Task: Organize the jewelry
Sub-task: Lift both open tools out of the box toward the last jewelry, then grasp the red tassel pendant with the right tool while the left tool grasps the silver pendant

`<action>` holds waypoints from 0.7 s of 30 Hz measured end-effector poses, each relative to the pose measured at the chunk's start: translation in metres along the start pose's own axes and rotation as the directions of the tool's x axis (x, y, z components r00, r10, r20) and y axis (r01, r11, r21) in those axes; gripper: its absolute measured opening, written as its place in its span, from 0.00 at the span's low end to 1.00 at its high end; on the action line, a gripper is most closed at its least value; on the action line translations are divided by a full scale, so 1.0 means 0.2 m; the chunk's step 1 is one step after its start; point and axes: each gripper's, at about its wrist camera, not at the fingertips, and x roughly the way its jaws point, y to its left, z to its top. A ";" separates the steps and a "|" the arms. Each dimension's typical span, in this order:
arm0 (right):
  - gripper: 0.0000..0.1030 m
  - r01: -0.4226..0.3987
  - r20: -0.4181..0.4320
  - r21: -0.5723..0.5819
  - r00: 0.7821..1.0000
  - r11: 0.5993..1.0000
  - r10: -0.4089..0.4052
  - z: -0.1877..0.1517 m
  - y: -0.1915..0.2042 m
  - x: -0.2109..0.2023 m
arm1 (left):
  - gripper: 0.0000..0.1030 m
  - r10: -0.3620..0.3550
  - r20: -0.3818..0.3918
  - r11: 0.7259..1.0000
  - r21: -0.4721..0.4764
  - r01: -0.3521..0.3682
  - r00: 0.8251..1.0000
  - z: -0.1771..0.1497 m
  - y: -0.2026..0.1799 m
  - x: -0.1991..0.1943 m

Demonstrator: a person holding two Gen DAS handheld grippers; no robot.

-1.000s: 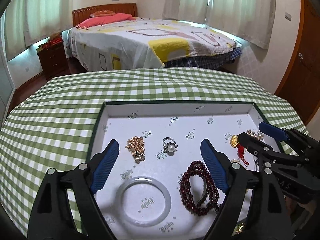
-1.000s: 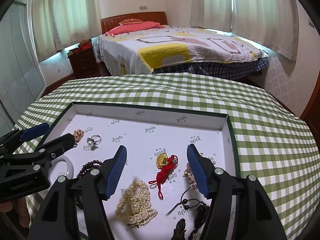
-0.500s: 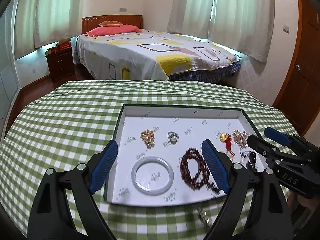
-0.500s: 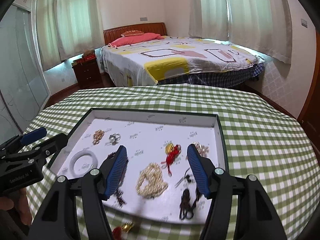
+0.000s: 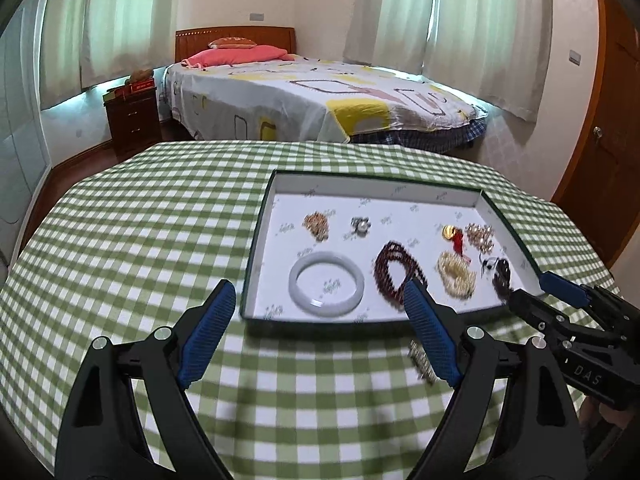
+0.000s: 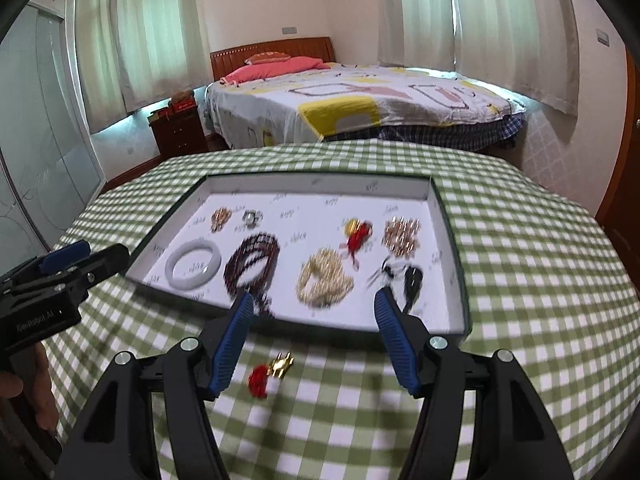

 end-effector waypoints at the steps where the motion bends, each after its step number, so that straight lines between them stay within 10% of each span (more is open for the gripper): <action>1: 0.60 -0.002 -0.004 -0.002 1.000 1.000 0.002 -0.02 0.01 0.00 | 0.81 0.004 -0.004 1.000 -0.001 -0.004 1.000 -0.02 0.01 -0.01; 21: 0.11 -0.073 -0.162 -0.072 0.985 0.995 0.061 -0.20 0.14 0.17 | 0.81 0.024 -0.063 1.000 -0.011 -0.025 0.998 -0.17 0.05 0.02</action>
